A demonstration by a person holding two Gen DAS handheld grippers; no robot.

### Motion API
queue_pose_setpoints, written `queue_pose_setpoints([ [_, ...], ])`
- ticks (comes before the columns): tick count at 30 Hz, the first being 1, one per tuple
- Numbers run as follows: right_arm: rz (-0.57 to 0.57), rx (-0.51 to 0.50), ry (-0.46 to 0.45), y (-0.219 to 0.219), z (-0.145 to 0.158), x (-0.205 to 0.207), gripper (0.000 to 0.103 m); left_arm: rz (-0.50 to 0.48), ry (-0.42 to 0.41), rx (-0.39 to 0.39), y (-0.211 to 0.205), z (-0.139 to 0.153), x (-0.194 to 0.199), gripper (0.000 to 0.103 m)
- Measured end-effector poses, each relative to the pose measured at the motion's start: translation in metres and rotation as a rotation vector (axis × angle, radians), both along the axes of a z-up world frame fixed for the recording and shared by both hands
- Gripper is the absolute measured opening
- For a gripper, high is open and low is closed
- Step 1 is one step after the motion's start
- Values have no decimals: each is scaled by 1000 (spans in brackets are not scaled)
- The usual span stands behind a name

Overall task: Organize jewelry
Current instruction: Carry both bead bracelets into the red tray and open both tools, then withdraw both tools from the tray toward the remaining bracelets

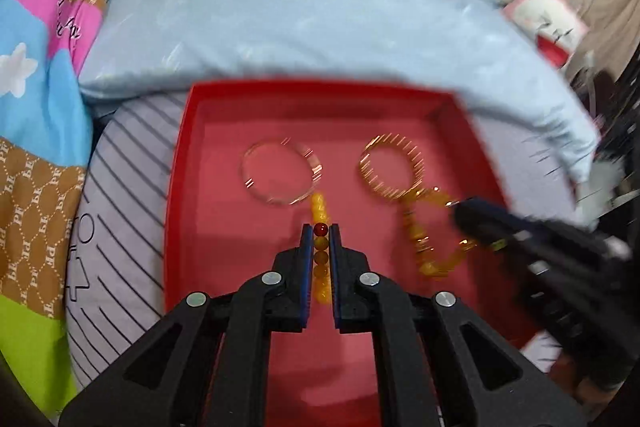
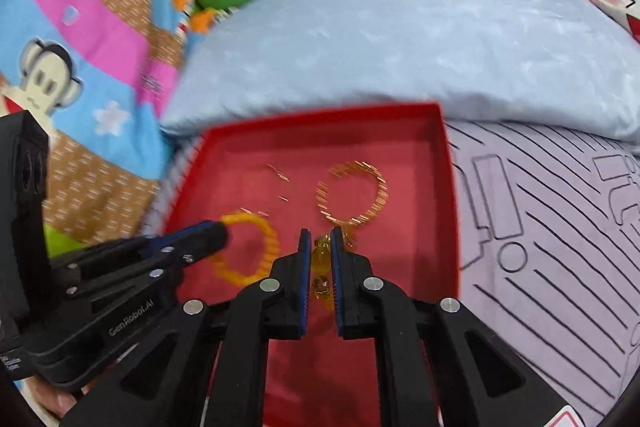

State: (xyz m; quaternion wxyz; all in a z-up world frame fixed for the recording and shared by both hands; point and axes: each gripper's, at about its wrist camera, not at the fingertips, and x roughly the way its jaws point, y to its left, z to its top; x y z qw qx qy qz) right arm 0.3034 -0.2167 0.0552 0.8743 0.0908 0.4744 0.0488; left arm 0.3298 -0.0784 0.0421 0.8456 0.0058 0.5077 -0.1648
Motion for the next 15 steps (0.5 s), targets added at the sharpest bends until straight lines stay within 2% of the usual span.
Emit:
queue_pose_setpoints([
  [4,-7,-150,4,5,-12,-1,9,29,40,61,7,-24,5,8],
  [6,-8,-172,17,1,-18,0,9,47,49,83,10,-29,7,8],
  [9,4,-190,33,5,-25,3,10,48,20,118,4,-29,5,8],
  [10,12,-195,32,8,-26,4,10,51,14,125,3,-29,5,11],
  [11,13,-196,21,8,-24,2,12,56,6,125,2,-26,5,17],
  [12,6,-200,9,9,-22,0,19,62,-2,119,1,-25,4,22],
  [13,-8,-200,-16,9,-16,-4,30,66,-17,102,0,-21,2,35],
  [14,-12,-193,-37,10,-12,-8,34,66,-38,99,-2,-17,-2,54],
  [15,-15,-186,-62,10,-6,-13,39,74,-83,121,-6,-11,-9,61],
])
